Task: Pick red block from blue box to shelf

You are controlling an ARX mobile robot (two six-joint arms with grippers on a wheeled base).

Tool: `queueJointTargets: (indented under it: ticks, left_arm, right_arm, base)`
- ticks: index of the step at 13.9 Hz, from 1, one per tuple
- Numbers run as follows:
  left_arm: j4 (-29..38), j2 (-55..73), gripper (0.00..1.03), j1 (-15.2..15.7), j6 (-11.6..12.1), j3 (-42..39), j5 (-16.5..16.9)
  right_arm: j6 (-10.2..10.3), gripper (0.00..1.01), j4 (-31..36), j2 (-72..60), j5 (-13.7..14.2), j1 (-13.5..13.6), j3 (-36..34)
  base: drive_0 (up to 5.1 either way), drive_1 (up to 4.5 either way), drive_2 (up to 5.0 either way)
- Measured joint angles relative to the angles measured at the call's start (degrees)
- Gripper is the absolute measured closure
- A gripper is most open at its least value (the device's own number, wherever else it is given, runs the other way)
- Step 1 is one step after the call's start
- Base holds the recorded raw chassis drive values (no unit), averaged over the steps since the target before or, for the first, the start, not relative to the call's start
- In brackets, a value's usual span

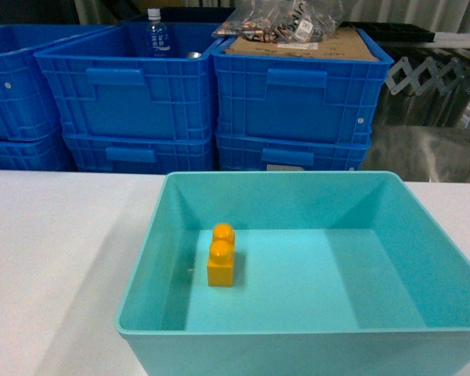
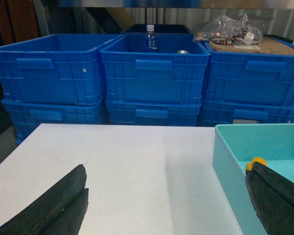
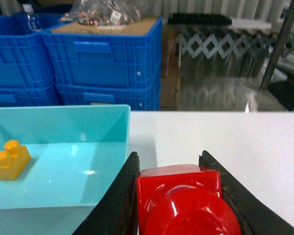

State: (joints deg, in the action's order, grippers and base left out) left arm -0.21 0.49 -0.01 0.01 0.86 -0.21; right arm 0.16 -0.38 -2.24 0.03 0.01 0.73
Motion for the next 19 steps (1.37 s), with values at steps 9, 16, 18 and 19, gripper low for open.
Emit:
queueJointTargets:
  ticks: [9, 16, 18, 19]
  left_arm:
    - [0.0, 0.0, 0.05, 0.0, 0.0, 0.0, 0.2]
    - [0.0, 0.0, 0.05, 0.0, 0.0, 0.0, 0.2]
    - [0.0, 0.0, 0.05, 0.0, 0.0, 0.0, 0.2]
    - [0.0, 0.0, 0.05, 0.0, 0.0, 0.0, 0.2]
  right_arm:
    - [0.0, 0.73, -2.2, 0.6, 12.2, 3.0, 0.4]
    - [-0.2, 0.73, 0.9, -3.0, 6.3, 0.5, 0.4]
    - [-0.2, 0.73, 1.9, -4.2, 6.7, 1.5, 0.3]
    - [-0.2, 0.73, 2.0, -4.5, 6.8, 1.5, 0.1]
  base:
    - [0.0, 0.0, 0.0]
    - [0.0, 0.0, 0.0]
    - [0.0, 0.0, 0.0]
    - [0.0, 0.0, 0.0]
